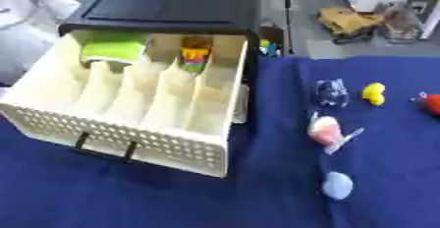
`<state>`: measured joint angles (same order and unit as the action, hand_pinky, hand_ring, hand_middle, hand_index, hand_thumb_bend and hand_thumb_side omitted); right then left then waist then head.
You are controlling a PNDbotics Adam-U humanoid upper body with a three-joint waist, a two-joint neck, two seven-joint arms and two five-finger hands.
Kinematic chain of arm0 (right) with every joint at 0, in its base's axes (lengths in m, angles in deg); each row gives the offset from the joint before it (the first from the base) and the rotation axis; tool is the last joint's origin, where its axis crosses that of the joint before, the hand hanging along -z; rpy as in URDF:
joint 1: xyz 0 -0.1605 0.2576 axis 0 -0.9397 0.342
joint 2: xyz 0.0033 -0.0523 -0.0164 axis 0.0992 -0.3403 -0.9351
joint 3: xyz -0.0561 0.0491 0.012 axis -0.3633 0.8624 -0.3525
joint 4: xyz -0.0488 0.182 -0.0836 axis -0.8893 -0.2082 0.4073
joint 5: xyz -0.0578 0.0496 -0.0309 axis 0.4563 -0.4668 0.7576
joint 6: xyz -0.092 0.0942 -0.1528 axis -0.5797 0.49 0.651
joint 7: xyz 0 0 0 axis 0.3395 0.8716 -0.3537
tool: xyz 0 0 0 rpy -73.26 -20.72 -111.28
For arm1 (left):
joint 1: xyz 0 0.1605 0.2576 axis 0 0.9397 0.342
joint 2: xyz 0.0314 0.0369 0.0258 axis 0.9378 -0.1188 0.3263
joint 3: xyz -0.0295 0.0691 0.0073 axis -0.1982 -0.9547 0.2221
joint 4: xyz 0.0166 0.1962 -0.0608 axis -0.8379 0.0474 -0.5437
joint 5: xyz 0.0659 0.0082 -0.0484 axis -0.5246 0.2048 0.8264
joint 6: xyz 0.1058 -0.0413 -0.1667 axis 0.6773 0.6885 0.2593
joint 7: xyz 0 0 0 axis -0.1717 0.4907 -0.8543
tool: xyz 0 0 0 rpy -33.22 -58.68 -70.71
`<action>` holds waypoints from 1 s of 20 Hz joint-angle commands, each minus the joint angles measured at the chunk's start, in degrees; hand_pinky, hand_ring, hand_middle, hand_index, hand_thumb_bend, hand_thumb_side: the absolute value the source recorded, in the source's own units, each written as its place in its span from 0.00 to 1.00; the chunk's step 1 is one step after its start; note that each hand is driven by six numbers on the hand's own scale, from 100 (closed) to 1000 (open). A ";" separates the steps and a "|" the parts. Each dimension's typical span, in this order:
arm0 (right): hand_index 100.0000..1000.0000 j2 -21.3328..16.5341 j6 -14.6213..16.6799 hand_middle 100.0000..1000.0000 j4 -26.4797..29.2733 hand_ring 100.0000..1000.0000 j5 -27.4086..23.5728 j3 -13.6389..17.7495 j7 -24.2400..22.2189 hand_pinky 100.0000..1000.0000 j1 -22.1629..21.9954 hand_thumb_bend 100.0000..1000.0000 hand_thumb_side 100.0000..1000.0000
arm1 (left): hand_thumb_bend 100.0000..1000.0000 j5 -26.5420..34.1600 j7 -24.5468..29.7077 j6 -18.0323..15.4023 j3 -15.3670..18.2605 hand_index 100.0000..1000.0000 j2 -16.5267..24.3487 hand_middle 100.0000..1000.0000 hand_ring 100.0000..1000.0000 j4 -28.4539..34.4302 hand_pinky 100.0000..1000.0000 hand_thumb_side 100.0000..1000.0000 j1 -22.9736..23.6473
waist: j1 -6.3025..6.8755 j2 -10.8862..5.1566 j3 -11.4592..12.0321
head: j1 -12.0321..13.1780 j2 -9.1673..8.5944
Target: Pick up objects from table and place into drawer.
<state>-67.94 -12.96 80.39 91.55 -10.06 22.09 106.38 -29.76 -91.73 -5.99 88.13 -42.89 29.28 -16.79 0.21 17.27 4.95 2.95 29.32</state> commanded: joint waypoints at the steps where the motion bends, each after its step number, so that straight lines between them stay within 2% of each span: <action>1: 0.65 -1.23 0.35 0.48 0.85 0.58 0.02 0.24 0.72 0.52 0.22 0.00 0.83 | 0.10 -0.38 -0.81 -0.42 0.28 0.73 1.36 0.50 0.39 0.59 0.34 0.97 -0.43 | -0.02 -1.12 0.14 | -0.28 0.15; 7: 0.66 -2.25 -0.09 0.49 0.85 0.59 -0.02 0.23 0.72 0.53 0.42 0.00 0.85 | 0.10 -0.53 -0.77 -0.48 0.17 0.73 1.52 0.51 0.43 0.59 0.36 0.96 -0.22 | -0.03 -1.18 0.08 | -0.56 0.76; 10: 0.67 -4.45 -1.11 0.50 0.85 0.59 -0.51 -0.16 0.72 0.54 0.64 0.00 0.87 | 0.10 -0.52 -0.60 -0.38 0.02 0.73 1.57 0.51 0.43 0.59 0.36 0.97 -0.07 | -0.11 -1.25 -0.03 | -1.31 2.69; 14: 0.66 -7.30 -4.14 0.49 0.85 0.59 -1.78 -0.67 0.72 0.54 0.44 0.00 0.87 | 0.10 -0.51 -0.41 -0.28 -0.08 0.73 1.55 0.51 0.43 0.59 0.36 0.97 0.28 | -0.19 -1.20 -0.04 | -2.93 4.47; 20: 0.66 -10.92 -8.12 0.48 0.85 0.60 -2.79 -1.43 0.70 0.54 -0.10 0.00 0.89 | 0.10 -0.47 -0.20 -0.20 -0.33 0.73 1.88 0.51 0.43 0.59 0.35 0.97 0.71 | 0.00 -1.07 0.03 | -5.71 5.45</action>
<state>-76.45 -20.36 80.39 89.59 -11.50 22.56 105.90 -30.14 -91.63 -5.91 87.78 -42.90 29.28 -15.60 0.15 17.27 4.95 -2.07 34.22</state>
